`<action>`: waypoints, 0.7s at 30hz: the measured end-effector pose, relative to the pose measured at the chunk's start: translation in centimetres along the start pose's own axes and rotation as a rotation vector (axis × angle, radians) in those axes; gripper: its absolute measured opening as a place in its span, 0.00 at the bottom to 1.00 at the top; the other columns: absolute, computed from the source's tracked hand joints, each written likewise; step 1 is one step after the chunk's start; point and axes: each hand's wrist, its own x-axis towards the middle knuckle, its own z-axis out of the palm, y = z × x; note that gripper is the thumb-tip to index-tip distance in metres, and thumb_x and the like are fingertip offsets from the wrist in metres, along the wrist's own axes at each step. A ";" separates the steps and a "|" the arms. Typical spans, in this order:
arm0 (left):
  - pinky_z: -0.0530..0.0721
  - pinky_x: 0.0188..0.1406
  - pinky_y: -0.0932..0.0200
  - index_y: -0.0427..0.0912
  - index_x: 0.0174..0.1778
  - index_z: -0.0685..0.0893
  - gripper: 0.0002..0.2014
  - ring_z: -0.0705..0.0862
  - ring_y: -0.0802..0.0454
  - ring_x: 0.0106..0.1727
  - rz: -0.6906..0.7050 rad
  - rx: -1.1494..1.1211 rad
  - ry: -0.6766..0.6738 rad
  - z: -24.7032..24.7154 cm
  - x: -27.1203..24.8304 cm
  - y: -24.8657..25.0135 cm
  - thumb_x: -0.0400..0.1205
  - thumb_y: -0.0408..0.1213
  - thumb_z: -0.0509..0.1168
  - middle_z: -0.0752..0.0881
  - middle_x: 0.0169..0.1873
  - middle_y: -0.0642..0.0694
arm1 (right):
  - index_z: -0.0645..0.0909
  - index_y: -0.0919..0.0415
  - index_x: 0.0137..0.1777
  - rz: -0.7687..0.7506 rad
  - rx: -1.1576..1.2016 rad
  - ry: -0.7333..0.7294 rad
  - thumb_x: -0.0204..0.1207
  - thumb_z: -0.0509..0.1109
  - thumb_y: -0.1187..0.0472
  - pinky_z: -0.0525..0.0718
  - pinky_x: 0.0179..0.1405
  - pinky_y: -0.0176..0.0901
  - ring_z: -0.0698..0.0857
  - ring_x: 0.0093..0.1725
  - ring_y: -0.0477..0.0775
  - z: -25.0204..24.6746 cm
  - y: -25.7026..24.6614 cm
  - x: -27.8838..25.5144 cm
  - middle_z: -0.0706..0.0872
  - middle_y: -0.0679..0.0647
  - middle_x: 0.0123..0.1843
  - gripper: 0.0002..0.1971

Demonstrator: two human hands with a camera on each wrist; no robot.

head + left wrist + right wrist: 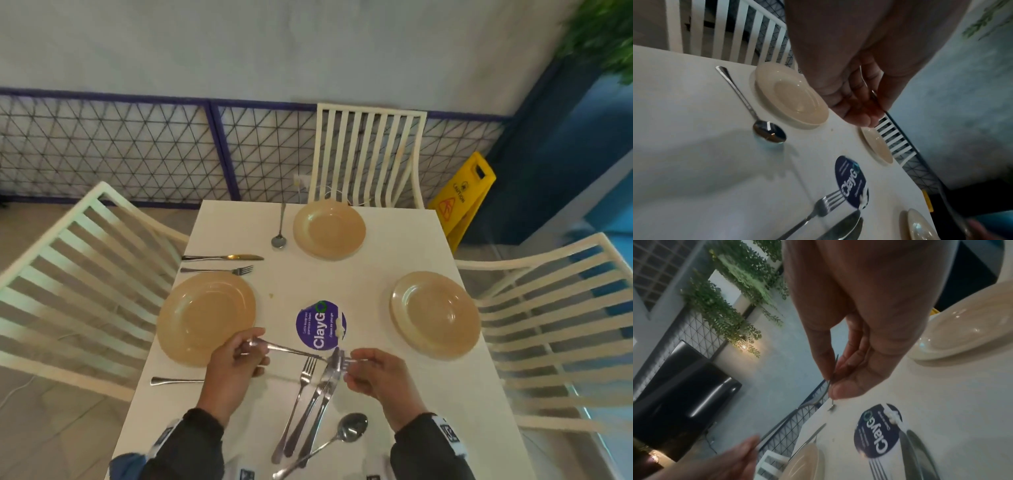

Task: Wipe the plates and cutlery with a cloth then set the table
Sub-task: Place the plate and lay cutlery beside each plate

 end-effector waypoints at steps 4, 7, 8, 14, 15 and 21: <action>0.91 0.41 0.59 0.54 0.66 0.84 0.15 0.90 0.48 0.46 0.062 0.085 -0.010 2.4 3.1 2.8 0.87 0.33 0.67 0.88 0.51 0.41 | 0.89 0.69 0.50 0.149 -0.013 -0.108 0.73 0.76 0.77 0.91 0.44 0.51 0.90 0.37 0.61 1.5 1.7 -1.1 0.93 0.66 0.40 0.07; 0.92 0.51 0.49 0.51 0.76 0.80 0.20 0.91 0.51 0.42 0.135 0.257 -0.064 5.9 6.0 3.6 0.88 0.32 0.65 0.88 0.48 0.46 | 0.90 0.72 0.48 0.191 0.031 -0.147 0.74 0.76 0.77 0.90 0.38 0.49 0.87 0.34 0.61 2.2 1.7 -0.4 0.90 0.70 0.39 0.05; 0.92 0.49 0.53 0.52 0.79 0.77 0.23 0.91 0.52 0.42 0.157 0.319 -0.097 7.4 6.9 3.8 0.88 0.33 0.65 0.88 0.48 0.49 | 0.90 0.73 0.49 0.190 0.055 -0.134 0.74 0.76 0.77 0.90 0.36 0.48 0.87 0.34 0.61 2.2 1.4 0.0 0.90 0.70 0.39 0.06; 0.85 0.58 0.55 0.59 0.88 0.58 0.33 0.88 0.53 0.53 0.249 0.759 -0.247 16.5 11.6 5.8 0.87 0.41 0.62 0.89 0.52 0.55 | 0.88 0.72 0.52 0.201 0.139 -0.005 0.74 0.74 0.78 0.91 0.40 0.52 0.87 0.30 0.59 0.1 -1.4 6.5 0.89 0.66 0.34 0.08; 0.85 0.59 0.53 0.58 0.88 0.58 0.34 0.88 0.51 0.54 0.246 0.797 -0.257 18.0 12.5 6.0 0.86 0.41 0.61 0.90 0.53 0.54 | 0.87 0.72 0.52 0.203 0.151 0.014 0.75 0.74 0.78 0.90 0.39 0.51 0.86 0.29 0.58 -0.5 -1.9 8.0 0.89 0.65 0.32 0.08; 0.84 0.59 0.49 0.54 0.89 0.60 0.34 0.87 0.40 0.59 0.181 0.990 -0.266 26.1 19.6 6.9 0.85 0.41 0.60 0.88 0.59 0.43 | 0.86 0.75 0.49 0.213 0.221 0.066 0.76 0.72 0.78 0.83 0.26 0.40 0.80 0.24 0.54 -4.8 -5.6 17.7 0.83 0.60 0.26 0.04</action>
